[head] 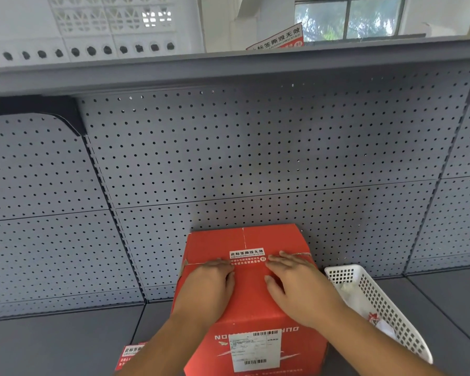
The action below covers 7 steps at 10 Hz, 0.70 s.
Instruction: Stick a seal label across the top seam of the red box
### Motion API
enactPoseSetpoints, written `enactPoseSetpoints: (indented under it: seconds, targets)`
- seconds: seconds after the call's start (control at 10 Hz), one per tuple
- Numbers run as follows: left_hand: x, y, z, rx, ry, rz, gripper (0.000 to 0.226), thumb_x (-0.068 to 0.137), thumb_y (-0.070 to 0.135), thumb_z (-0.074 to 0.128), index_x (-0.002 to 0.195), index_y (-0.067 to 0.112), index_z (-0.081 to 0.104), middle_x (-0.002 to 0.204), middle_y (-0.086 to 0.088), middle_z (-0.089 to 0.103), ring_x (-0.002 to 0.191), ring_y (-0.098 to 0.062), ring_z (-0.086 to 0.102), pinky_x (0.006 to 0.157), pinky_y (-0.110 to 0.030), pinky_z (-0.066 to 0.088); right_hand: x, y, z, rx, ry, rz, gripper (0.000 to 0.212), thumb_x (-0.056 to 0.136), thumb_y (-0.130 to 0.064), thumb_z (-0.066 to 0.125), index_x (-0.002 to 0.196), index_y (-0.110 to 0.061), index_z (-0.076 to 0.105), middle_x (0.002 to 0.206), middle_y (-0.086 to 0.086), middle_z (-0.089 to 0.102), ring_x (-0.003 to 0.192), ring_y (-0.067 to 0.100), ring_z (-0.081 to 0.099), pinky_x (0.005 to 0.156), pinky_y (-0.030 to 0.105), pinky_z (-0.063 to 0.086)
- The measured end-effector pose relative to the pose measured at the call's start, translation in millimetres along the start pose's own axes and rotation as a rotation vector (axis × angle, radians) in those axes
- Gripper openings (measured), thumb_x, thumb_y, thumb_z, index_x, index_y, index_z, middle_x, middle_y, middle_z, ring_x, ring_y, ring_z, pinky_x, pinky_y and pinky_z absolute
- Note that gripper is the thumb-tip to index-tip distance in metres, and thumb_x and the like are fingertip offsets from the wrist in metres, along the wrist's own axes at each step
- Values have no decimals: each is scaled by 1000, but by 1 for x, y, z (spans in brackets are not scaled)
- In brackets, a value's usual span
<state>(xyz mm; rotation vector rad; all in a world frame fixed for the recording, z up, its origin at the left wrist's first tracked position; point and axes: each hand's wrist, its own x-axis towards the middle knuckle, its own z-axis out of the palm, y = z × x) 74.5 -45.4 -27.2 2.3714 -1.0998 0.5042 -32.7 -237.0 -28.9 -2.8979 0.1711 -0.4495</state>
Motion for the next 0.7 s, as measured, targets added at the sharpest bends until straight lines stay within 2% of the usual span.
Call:
enactPoseSetpoints:
  seconds: [0.1,0.3,0.4,0.7]
  targets:
    - [3,-2,0,-31,-27,4,18,91,15,60,99,15,76,103,1,76,94,-18,68,89,-32,54,-1,-3,-3,-13,-18,0,57,100,-52,35,146,-22,50,155,-5,47,148,13,30,122,34,22]
    - [-4,-1,1,-42,-23,-40,32,92,30,57,120,19,68,120,1,67,110,-21,59,100,-35,47,-14,-12,-14,20,17,41,56,99,-53,33,149,-30,42,155,-8,45,145,14,32,121,39,24]
    - [-11,10,-7,-80,-7,-66,34,93,34,56,123,20,64,117,1,66,109,-20,59,98,-36,48,-24,-14,-19,31,23,51,55,98,-55,31,149,-35,39,154,-10,45,143,16,34,117,43,31]
    - [-48,67,-37,-69,55,-164,34,95,37,56,124,21,62,114,1,63,107,-24,58,90,-38,50,-62,-13,-48,49,55,16,52,99,-54,37,145,-32,42,151,-10,46,139,16,36,114,43,35]
